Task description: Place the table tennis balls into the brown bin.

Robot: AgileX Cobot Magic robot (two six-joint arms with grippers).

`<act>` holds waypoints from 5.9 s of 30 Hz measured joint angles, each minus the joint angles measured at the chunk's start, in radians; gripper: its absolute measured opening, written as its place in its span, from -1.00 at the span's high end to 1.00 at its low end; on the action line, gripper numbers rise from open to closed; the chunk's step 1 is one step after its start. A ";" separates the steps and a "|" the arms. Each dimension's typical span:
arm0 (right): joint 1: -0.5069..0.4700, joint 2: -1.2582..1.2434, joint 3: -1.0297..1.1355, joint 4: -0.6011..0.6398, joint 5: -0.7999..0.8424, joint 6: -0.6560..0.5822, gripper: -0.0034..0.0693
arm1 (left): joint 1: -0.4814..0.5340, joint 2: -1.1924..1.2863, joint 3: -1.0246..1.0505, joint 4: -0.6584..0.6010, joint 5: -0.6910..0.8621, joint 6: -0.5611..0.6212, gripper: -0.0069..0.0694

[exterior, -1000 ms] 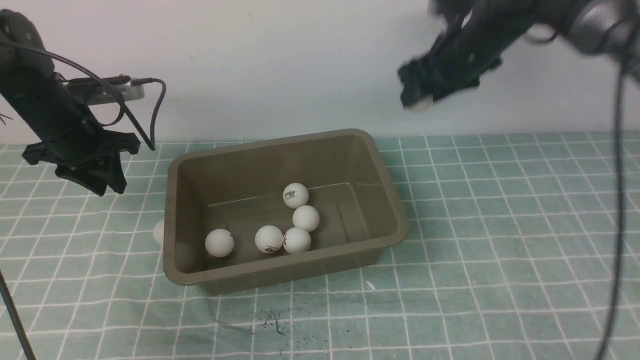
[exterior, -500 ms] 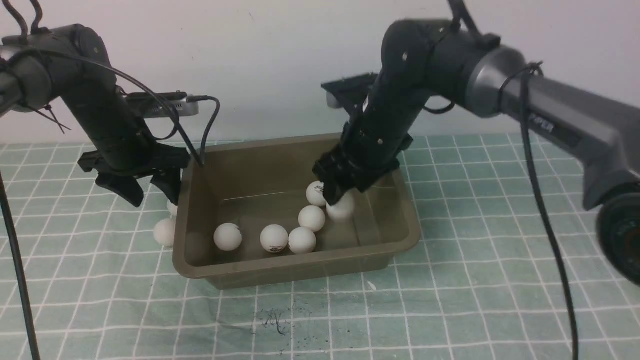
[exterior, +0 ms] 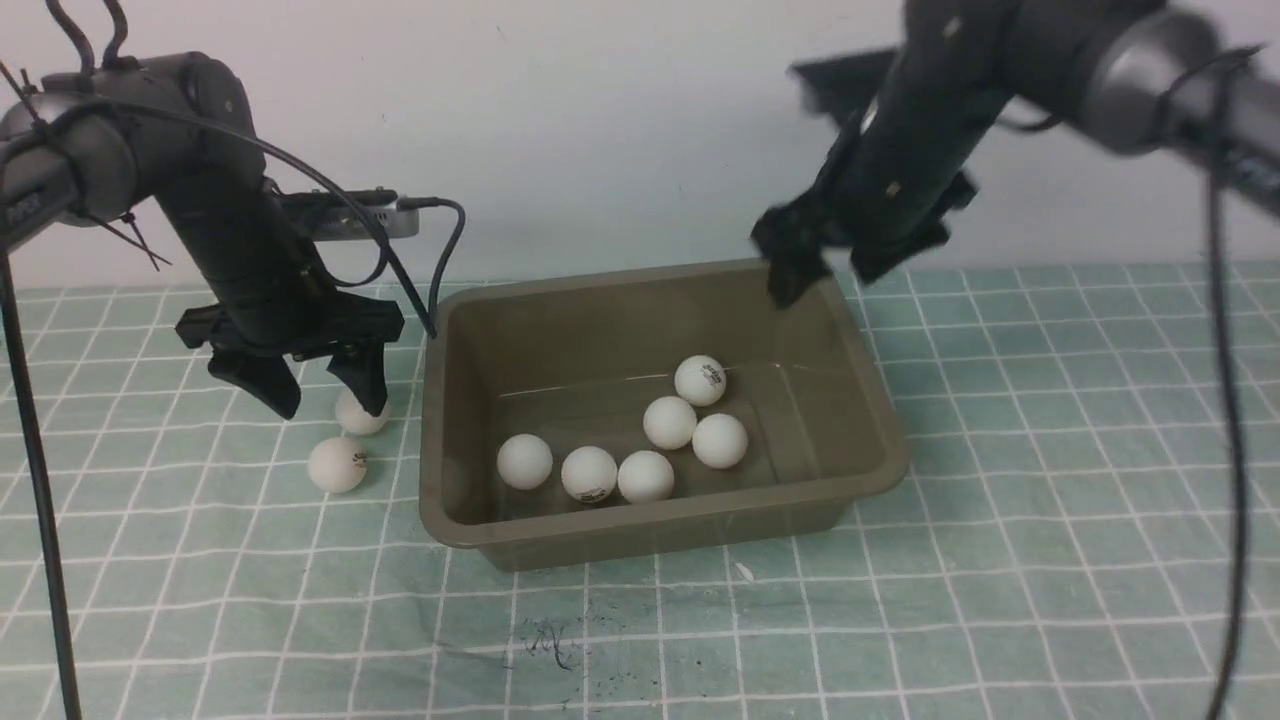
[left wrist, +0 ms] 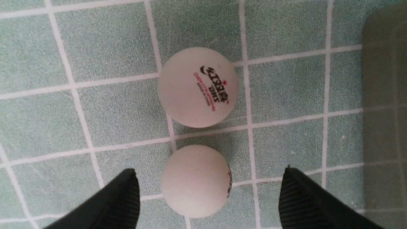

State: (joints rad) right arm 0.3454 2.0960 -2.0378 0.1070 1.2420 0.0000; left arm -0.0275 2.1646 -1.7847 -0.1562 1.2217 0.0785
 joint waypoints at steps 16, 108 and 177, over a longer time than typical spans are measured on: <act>-0.035 -0.353 0.000 -0.081 0.022 -0.019 -0.51 | -0.012 0.037 0.089 0.031 -0.002 0.000 -0.06; -0.036 -1.630 1.289 -0.148 -0.322 0.195 0.94 | -0.303 -0.115 -0.334 0.038 0.011 -0.043 0.66; -0.036 -2.049 1.595 -0.708 -0.701 0.769 0.94 | -0.039 -2.124 1.748 0.129 -0.911 -0.030 0.83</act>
State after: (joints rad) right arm 0.3092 0.0474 -0.4427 -0.6005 0.5414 0.7694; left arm -0.0667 0.0407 -0.0369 -0.0272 0.3104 0.0489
